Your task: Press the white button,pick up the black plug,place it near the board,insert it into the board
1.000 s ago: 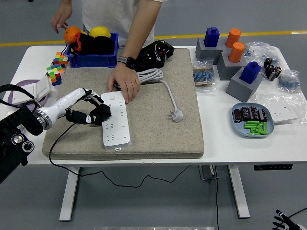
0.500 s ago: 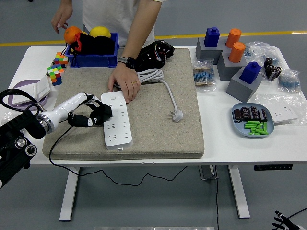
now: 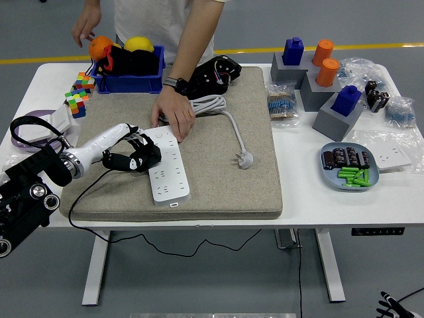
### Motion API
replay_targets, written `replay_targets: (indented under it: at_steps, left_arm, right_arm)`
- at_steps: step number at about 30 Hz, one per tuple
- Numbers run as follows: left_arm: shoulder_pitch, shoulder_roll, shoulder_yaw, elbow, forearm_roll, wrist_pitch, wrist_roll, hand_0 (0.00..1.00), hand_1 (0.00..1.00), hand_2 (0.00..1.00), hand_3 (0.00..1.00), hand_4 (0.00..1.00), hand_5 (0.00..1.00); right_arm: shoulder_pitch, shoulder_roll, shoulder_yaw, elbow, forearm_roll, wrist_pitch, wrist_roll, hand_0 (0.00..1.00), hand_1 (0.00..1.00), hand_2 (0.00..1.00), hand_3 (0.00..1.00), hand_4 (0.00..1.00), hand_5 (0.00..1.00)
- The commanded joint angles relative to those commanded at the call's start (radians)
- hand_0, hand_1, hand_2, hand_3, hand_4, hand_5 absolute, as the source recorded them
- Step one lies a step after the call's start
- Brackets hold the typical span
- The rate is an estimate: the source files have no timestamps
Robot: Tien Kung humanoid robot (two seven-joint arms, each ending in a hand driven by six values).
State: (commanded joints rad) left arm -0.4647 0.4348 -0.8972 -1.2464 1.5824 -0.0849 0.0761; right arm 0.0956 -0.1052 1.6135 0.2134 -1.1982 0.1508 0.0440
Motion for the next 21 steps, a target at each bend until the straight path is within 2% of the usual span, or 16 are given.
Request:
replay_targets:
  at_steps: [21]
  left_arm:
    - [-0.046, -0.025, 0.054, 0.031, -0.007, 0.004, -0.013, 0.755, 0.637, 0.532, 0.626, 0.64, 0.002]
  right_arm:
    - [0.002, 0.0, 0.0, 0.0, 0.004, 0.001, 0.001, 0.856, 0.693, 0.681, 0.661, 0.755, 0.582]
